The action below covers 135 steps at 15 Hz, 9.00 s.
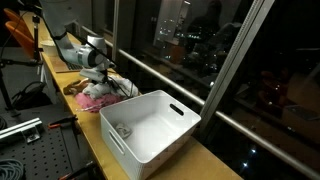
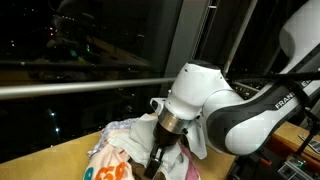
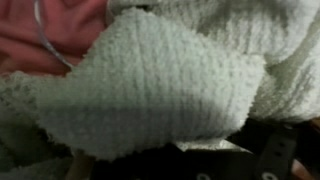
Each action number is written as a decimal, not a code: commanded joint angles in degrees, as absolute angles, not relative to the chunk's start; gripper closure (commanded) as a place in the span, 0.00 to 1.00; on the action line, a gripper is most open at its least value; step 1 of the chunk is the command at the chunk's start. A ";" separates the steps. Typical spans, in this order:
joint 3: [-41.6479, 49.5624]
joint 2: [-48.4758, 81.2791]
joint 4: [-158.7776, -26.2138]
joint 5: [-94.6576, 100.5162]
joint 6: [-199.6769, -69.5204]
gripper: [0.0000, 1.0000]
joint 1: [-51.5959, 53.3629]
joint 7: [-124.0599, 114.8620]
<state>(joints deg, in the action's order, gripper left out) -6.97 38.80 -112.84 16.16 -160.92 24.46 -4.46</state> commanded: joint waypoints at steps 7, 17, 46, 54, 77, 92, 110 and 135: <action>-7.66 32.93 -108.07 17.12 -151.49 1.00 30.57 -5.16; -6.50 10.33 -113.32 27.81 -137.72 1.00 28.18 -8.71; 0.55 13.33 -130.52 32.97 -160.35 0.60 4.12 -11.64; -4.24 12.30 -125.46 37.64 -158.31 0.01 16.32 -19.91; -9.31 56.62 -88.11 20.85 -160.17 0.41 27.67 3.83; -7.03 35.35 -98.07 21.62 -155.06 1.00 32.02 -0.62; -7.31 -14.10 -114.54 36.96 -134.10 1.00 14.40 -8.40; -1.36 -2.98 -119.65 34.02 -143.93 0.72 -0.15 -1.31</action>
